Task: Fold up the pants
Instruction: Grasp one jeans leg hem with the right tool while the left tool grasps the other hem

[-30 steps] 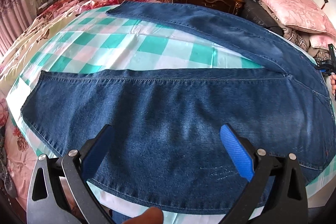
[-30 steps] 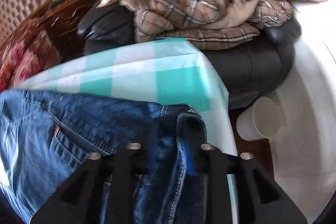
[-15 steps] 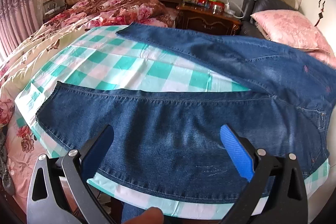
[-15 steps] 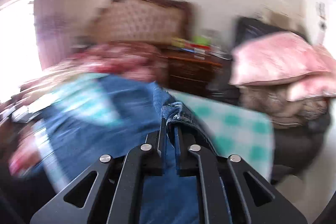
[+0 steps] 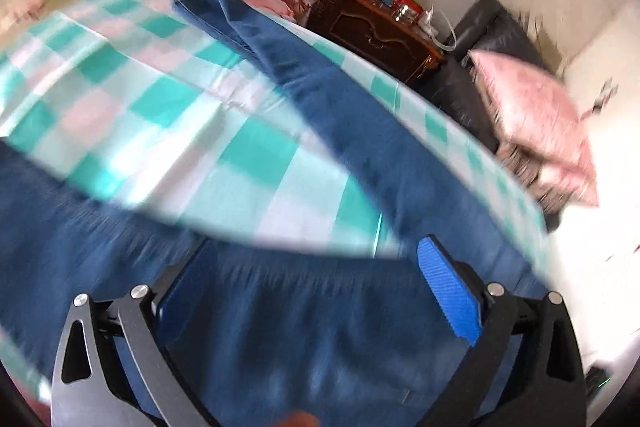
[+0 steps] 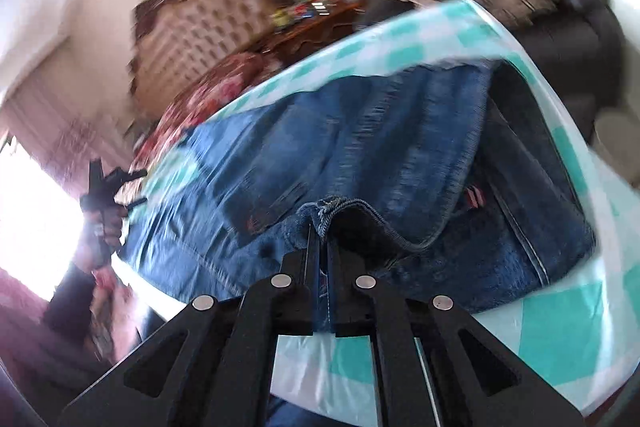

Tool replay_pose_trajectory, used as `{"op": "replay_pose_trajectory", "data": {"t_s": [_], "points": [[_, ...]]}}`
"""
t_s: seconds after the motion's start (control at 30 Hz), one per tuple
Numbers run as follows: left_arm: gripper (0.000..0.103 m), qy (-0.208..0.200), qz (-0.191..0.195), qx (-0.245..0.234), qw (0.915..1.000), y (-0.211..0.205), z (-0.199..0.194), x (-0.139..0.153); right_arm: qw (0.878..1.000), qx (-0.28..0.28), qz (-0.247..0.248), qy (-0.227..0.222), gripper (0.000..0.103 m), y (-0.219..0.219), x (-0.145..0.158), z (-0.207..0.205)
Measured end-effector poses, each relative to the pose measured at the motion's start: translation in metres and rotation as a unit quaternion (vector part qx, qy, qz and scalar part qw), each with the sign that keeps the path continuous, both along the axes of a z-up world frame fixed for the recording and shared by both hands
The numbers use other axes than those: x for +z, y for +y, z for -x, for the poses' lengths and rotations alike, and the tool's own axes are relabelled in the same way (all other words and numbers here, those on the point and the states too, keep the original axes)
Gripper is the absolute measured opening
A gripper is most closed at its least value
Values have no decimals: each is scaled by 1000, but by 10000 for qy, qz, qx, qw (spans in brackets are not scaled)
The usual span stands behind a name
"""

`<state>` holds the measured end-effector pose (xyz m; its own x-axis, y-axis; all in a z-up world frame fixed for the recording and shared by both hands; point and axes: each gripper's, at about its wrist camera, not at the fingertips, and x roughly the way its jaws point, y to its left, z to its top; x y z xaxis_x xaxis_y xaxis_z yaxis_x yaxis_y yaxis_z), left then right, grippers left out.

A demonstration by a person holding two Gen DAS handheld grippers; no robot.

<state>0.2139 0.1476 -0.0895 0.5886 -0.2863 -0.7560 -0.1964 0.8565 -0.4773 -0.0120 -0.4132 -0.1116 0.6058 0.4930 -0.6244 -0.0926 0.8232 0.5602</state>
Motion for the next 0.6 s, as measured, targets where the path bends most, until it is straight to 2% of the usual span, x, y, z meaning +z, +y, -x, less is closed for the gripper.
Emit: {"op": "replay_pose_trajectory", "data": {"t_s": [0.03, 0.13, 0.17, 0.2, 0.23, 0.27, 0.3, 0.33, 0.47, 0.53, 0.6], "points": [[91, 53, 299, 87, 9995, 13, -23, -8, 9998, -99, -145, 73, 5, -1, -3, -2], [70, 201, 739, 302, 9966, 39, -71, -26, 9966, -439, -593, 379, 12, -6, -6, 0], [60, 249, 960, 371, 9944, 48, -87, -34, 9949, -571, -669, 494, 15, -7, -5, 3], [54, 273, 1231, 431, 9911, 57, -102, -41, 9937, -659, -720, 553, 23, -7, -4, 6], [52, 301, 1420, 487, 9882, 64, -114, -47, 9921, -757, -797, 602, 35, -7, -4, 9], [50, 339, 1480, 543, 9869, 68, -122, -52, 9907, -852, -848, 644, 42, -6, -4, 12], [47, 398, 1539, 631, 9853, 72, -134, -58, 9886, -949, -936, 695, 57, -4, -5, 13], [45, 423, 1583, 671, 9842, 75, -140, -62, 9873, -985, -1014, 724, 63, 1, -4, 14], [35, 482, 1822, 692, 9796, 76, -164, -75, 9824, -1185, -1178, 839, 68, 7, -6, 13], [25, 598, 1864, 628, 9786, 72, -172, -78, 9765, -1357, -1405, 911, 69, 6, -9, 14], [7, 700, 1775, 588, 9799, 69, -176, -81, 9701, -1589, -1522, 1028, 69, 5, -13, 16]]}}
